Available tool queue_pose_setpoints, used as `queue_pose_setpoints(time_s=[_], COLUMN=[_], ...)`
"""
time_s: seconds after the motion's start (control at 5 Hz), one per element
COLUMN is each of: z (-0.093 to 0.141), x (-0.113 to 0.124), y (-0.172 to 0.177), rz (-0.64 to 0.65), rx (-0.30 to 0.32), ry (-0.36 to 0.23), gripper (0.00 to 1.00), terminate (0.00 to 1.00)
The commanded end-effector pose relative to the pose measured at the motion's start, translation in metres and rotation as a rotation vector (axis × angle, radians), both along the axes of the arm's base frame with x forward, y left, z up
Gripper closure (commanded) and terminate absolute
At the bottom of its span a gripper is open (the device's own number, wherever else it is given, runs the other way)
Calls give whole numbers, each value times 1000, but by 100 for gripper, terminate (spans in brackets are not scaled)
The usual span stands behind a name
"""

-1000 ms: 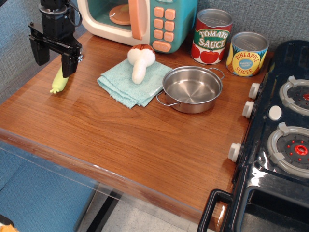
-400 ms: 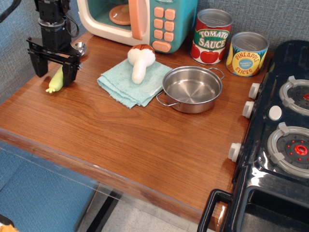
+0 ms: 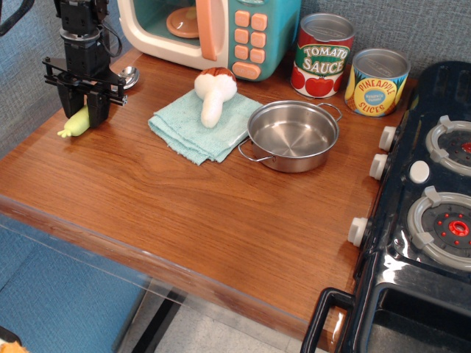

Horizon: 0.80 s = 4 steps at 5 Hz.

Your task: Move the yellow spoon in front of the metal pot.

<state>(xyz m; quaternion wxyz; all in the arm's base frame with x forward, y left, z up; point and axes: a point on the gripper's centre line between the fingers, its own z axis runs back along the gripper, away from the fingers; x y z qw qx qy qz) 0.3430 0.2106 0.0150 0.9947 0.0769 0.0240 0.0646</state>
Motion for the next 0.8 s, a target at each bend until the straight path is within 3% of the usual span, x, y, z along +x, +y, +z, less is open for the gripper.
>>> queue_pose_setpoints(time_s=[0.0, 0.2, 0.4, 0.6], z=[55, 90, 103, 96], x=[-8, -22, -43, -63], y=[-14, -55, -102, -152], rz=[-8, -38, -30, -52], rx=[-12, -16, -60, -57], ry=[-102, -113, -104, -154], gripper=[100, 100, 100, 100], terminate=[0, 0, 0, 0])
